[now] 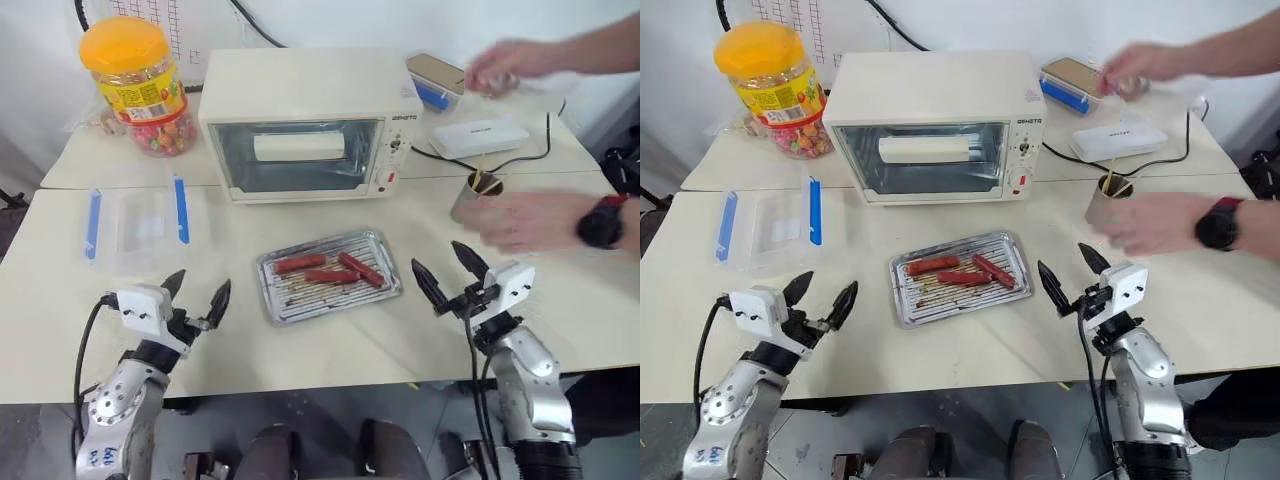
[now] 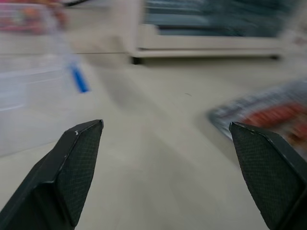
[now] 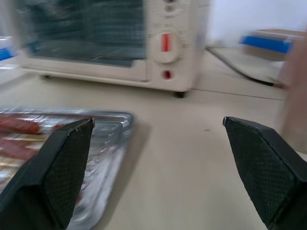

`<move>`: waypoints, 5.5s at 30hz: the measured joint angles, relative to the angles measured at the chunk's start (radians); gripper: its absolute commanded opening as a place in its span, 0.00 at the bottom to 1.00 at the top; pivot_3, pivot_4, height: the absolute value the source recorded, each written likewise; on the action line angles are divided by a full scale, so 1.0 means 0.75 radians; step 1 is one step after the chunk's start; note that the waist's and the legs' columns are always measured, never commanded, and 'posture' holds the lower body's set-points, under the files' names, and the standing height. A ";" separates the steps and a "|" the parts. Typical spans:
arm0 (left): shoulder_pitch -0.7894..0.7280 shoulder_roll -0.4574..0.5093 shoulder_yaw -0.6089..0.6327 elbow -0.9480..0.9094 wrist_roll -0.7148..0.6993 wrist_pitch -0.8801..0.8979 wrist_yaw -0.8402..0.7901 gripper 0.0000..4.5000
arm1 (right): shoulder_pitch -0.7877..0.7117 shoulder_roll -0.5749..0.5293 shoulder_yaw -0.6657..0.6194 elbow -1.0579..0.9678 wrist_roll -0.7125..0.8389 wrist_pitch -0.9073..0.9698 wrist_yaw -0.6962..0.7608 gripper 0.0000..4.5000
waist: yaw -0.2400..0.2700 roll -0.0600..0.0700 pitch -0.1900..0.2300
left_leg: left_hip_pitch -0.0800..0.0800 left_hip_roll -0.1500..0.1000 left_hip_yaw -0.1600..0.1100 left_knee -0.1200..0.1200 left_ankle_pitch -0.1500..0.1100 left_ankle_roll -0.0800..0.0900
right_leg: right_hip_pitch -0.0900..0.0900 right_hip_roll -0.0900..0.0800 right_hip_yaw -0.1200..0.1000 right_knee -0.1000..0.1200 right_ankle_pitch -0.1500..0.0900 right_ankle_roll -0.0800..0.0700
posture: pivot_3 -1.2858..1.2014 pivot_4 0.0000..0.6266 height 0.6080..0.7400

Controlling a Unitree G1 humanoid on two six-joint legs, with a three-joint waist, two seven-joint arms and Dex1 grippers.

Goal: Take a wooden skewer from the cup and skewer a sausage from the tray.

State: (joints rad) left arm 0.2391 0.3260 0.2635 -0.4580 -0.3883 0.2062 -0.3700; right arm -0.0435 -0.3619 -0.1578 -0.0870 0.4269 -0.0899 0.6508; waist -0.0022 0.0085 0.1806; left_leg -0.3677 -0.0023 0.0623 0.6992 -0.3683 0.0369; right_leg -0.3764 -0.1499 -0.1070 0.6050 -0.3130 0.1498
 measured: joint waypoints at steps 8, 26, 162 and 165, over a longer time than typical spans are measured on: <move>0.075 0.151 0.005 0.014 -0.072 -0.114 -0.320 0.99 | 0.054 -0.191 0.057 -0.043 0.021 -0.006 0.342 1.00 | 0.004 0.000 0.000 | 0.000 0.000 0.000 0.000 0.000 0.000 | 0.001 0.000 0.000 -0.001 0.000 0.000 | 0.52 0.24 1.00; -0.087 0.272 0.005 0.263 -0.077 -0.126 -0.512 0.99 | 0.265 -0.243 0.026 -0.031 0.034 -0.112 0.521 1.00 | 0.005 0.000 0.000 | 0.001 0.000 0.000 0.000 0.000 0.000 | 0.001 0.000 -0.001 -0.001 0.000 0.000 | 0.52 0.24 1.00; -0.087 0.197 0.004 0.349 0.089 -0.253 -0.329 0.99 | 0.063 -0.206 0.024 0.073 -0.011 -0.175 0.458 1.00 | 0.006 -0.001 0.000 | 0.002 0.000 -0.001 0.001 0.000 0.000 | 0.002 0.000 -0.001 0.001 0.000 0.000 | 0.52 0.24 1.00; -0.098 0.165 0.021 0.336 0.103 -0.265 -0.254 0.99 | 0.036 -0.201 0.047 0.083 -0.029 -0.171 0.451 1.00 | 0.012 -0.001 0.000 | 0.001 -0.001 -0.001 0.002 0.000 0.000 | 0.002 -0.001 -0.001 0.001 0.000 0.000 | 0.52 0.24 1.00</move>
State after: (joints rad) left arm 0.1654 0.4500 0.2792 -0.2060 -0.3110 0.0077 -0.5608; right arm -0.0168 -0.5126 -0.1229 -0.0250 0.4055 -0.2183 0.9891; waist 0.0070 0.0080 0.1803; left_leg -0.3669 -0.0030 0.0617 0.7004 -0.3683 0.0370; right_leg -0.3752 -0.1507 -0.1080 0.6060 -0.3128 0.1501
